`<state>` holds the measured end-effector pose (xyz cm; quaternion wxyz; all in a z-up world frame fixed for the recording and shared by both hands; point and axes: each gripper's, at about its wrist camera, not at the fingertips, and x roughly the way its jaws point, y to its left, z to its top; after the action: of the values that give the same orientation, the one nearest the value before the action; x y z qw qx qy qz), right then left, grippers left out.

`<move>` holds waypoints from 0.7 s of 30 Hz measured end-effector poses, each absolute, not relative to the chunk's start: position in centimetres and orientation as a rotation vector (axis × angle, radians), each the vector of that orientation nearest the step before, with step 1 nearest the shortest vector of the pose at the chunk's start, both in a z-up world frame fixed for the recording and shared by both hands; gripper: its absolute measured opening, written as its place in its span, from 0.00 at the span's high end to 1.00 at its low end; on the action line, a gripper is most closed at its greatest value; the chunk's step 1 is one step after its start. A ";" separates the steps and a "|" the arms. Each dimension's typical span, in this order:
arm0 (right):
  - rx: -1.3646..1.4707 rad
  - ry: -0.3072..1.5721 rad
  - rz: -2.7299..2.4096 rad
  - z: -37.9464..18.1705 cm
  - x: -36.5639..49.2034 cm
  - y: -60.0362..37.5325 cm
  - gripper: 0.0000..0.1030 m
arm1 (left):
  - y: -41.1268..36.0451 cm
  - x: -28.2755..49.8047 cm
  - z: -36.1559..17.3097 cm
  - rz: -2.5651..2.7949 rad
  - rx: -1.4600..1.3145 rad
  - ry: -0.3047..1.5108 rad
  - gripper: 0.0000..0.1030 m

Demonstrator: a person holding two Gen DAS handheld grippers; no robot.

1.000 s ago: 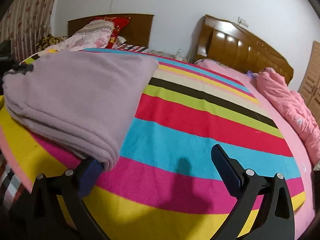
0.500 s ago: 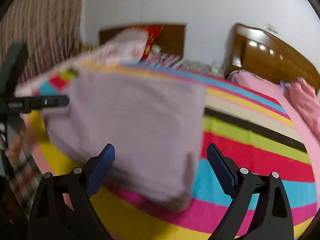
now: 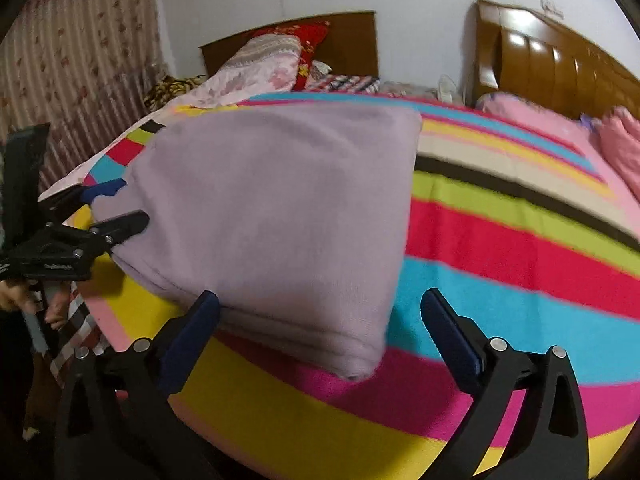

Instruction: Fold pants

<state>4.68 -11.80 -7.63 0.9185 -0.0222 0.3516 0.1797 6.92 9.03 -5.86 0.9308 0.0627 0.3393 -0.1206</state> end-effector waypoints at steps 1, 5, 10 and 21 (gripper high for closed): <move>-0.038 0.705 0.372 -6.9 4.9 -12.3 0.06 | 9.0 7.0 -5.9 -0.248 0.130 0.691 0.02; 0.114 0.664 0.479 -3.3 9.5 -13.7 0.06 | 9.2 6.8 -6.1 -0.267 0.132 0.654 0.02; 0.129 0.778 0.707 -2.5 18.7 -9.3 0.06 | 9.3 7.0 -6.1 -0.271 0.136 0.659 0.02; 0.163 0.891 0.424 -3.4 30.2 -9.8 0.10 | 9.5 6.9 -6.4 -0.289 0.144 0.646 0.02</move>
<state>30.16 -9.82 -3.37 0.8776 0.0780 0.4270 0.2032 6.88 9.54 -6.37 0.9355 0.0705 0.3162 -0.1411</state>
